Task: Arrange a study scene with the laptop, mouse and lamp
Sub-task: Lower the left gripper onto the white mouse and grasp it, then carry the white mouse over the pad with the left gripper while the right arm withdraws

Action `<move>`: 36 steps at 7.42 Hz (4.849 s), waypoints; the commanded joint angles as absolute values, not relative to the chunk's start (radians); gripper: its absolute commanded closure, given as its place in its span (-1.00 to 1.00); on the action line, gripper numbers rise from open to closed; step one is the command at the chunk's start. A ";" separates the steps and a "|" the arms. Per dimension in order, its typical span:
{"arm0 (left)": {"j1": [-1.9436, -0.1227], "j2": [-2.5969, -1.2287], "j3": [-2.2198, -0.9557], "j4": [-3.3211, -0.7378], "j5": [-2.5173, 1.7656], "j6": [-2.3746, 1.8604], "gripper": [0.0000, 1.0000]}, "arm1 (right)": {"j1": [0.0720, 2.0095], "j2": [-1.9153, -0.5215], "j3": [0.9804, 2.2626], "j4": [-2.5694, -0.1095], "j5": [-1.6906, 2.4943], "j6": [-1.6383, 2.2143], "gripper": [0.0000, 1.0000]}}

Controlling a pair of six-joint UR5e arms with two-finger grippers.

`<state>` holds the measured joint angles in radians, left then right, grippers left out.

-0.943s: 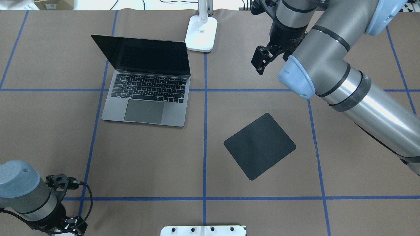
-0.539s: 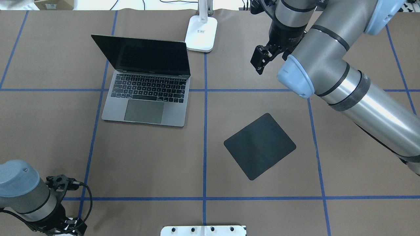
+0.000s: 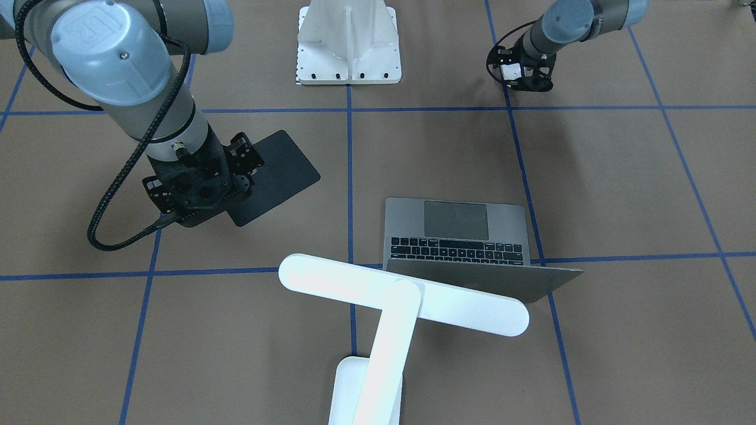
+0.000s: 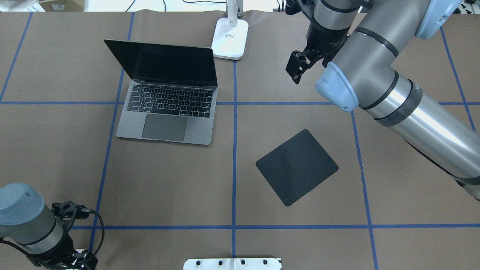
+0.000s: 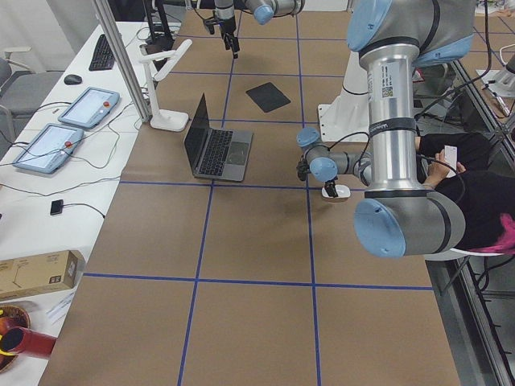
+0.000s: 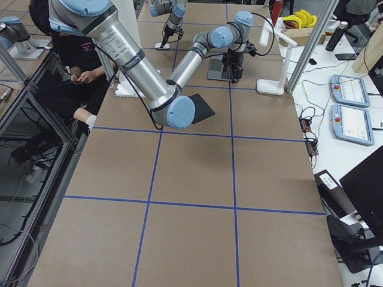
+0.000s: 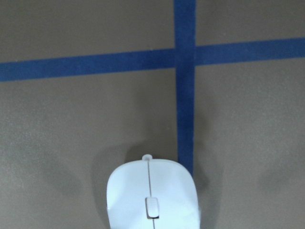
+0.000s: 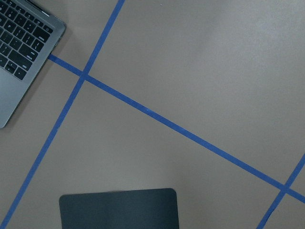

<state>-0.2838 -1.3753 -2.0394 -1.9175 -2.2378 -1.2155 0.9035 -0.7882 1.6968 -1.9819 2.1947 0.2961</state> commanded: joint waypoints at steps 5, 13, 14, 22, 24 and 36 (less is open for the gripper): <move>-0.284 -1.376 -2.002 -1.960 -2.266 -1.215 -0.54 | 0.902 -0.781 1.698 -1.982 2.192 0.296 -1.00; -0.305 -1.388 -2.043 -1.953 -2.269 -1.221 -0.29 | 0.903 -0.787 1.706 -1.983 2.194 0.296 -1.00; -0.349 -1.388 -2.084 -1.950 -2.275 -1.221 -0.29 | 0.908 -0.791 1.709 -1.983 2.194 0.296 -1.00; -0.681 -1.912 -1.814 -1.942 -2.330 -1.213 -0.29 | 1.130 -0.991 1.784 -1.980 2.209 0.253 -1.00; -0.686 -2.066 -1.697 -1.937 -2.329 -1.215 -0.29 | 1.182 -1.032 1.775 -1.979 2.224 0.258 -1.00; -0.499 -2.721 -1.118 -1.779 -2.163 -1.235 -0.31 | 1.399 -1.224 1.674 -1.715 2.306 0.158 -1.00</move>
<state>-0.5122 -2.7129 -1.1424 -1.7770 -2.1804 -1.2481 1.3904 -1.2238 1.6740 -1.7155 2.2989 0.1583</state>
